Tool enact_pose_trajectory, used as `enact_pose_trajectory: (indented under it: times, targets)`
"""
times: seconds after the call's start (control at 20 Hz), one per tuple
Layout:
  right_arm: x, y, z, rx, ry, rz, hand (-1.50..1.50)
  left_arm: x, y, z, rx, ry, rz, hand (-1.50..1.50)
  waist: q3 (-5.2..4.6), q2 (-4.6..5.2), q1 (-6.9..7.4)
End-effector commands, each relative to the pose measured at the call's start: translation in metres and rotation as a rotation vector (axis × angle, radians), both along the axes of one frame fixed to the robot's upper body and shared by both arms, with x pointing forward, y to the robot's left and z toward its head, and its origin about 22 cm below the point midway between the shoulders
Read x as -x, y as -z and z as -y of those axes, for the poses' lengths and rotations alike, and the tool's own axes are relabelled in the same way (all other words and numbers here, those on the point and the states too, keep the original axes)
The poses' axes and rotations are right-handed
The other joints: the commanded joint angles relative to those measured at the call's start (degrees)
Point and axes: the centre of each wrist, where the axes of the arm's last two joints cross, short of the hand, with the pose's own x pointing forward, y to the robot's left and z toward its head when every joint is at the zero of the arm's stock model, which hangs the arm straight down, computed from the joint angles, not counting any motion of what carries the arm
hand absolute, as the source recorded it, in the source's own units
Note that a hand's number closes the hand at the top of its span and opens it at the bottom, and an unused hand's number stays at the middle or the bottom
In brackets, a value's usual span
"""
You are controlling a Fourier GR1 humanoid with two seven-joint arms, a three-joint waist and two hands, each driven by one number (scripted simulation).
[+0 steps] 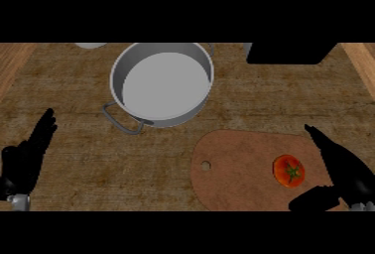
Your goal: Pick the tomato from the cutting board and place it in the pot
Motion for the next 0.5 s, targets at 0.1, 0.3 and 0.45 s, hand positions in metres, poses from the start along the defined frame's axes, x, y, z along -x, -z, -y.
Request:
enact_pose_trajectory:
  times: [0.1,0.3,0.45]
  targets:
    - [-0.012,0.014,-0.017,0.036,0.003,-0.08,-1.5,-0.003,-0.006,-0.001,-0.004,-0.002,-0.014,0.0,0.01,-0.04,-0.32]
    - [-0.026,0.033,-0.013,0.041,0.029,-0.099,-1.5,0.001,-0.007,-0.001,0.003,-0.015,-0.005,0.0,0.02,-0.05,-0.23]
    - [-0.042,0.027,-0.027,0.031,0.038,-0.097,-1.5,0.002,0.007,-0.003,-0.009,-0.007,-0.015,0.0,0.0,-0.02,-0.2]
